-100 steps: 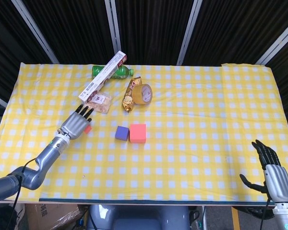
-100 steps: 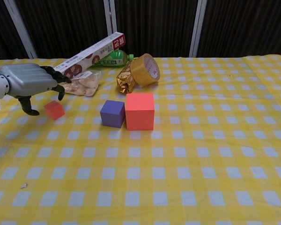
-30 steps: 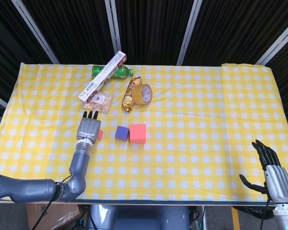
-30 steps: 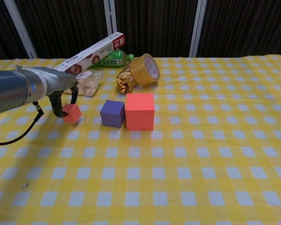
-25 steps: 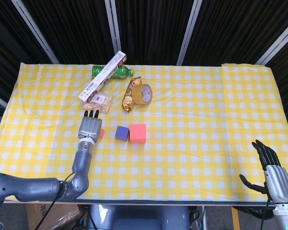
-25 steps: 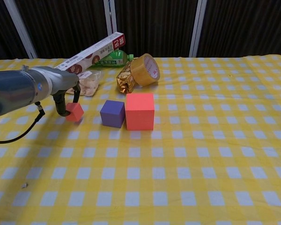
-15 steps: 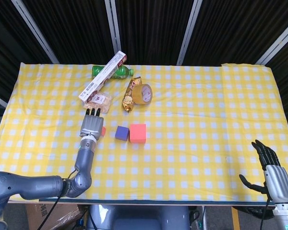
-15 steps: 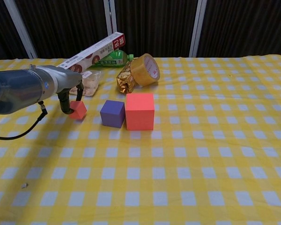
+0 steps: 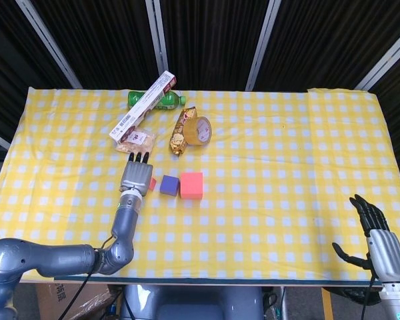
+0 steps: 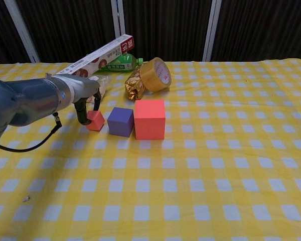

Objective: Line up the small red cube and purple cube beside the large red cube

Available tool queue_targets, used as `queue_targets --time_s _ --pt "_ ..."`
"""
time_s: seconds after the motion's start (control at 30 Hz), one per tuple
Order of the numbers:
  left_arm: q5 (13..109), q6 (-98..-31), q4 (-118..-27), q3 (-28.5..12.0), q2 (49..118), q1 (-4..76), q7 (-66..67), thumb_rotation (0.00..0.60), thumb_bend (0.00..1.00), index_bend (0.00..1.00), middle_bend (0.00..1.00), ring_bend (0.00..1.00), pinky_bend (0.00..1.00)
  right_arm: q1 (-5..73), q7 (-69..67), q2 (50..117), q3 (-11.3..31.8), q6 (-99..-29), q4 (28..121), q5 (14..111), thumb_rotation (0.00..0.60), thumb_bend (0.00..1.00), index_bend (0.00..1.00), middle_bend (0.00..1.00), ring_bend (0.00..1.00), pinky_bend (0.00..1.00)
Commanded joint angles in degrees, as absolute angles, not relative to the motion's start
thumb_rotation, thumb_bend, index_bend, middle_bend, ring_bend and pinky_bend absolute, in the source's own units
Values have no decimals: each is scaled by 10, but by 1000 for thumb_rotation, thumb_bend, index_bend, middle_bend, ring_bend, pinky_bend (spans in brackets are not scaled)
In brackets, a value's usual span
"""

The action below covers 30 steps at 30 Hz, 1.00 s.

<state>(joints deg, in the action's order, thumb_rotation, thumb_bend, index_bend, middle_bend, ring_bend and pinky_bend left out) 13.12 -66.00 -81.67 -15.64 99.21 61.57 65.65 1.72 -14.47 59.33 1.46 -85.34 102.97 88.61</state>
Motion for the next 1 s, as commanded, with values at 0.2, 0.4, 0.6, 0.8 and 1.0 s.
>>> queue_targets --time_s 0.2,0.4,0.6,0.8,1.0 --pt "137 -659 -812 -157 997 617 647 600 420 403 0 0 0 17 -145 593 14 -854 1030 888 600 307 0 0 0 0" --pt "147 -658 -810 -154 1001 617 638 600 418 354 0 0 0 17 -144 593 14 -854 1030 888 600 307 0 0 0 0" --pt "152 -656 -814 -151 999 615 633 600 415 234 0 0 0 17 -145 592 14 -854 1030 888 600 308 0 0 0 0" --pt "156 -655 -826 -149 991 612 626 600 415 153 0 0 0 17 -143 593 13 -855 1030 891 600 308 0 0 0 0" --pt "184 -658 -886 -149 956 600 602 600 415 131 0 0 0 16 -145 592 13 -856 1029 890 600 308 0 0 0 0"
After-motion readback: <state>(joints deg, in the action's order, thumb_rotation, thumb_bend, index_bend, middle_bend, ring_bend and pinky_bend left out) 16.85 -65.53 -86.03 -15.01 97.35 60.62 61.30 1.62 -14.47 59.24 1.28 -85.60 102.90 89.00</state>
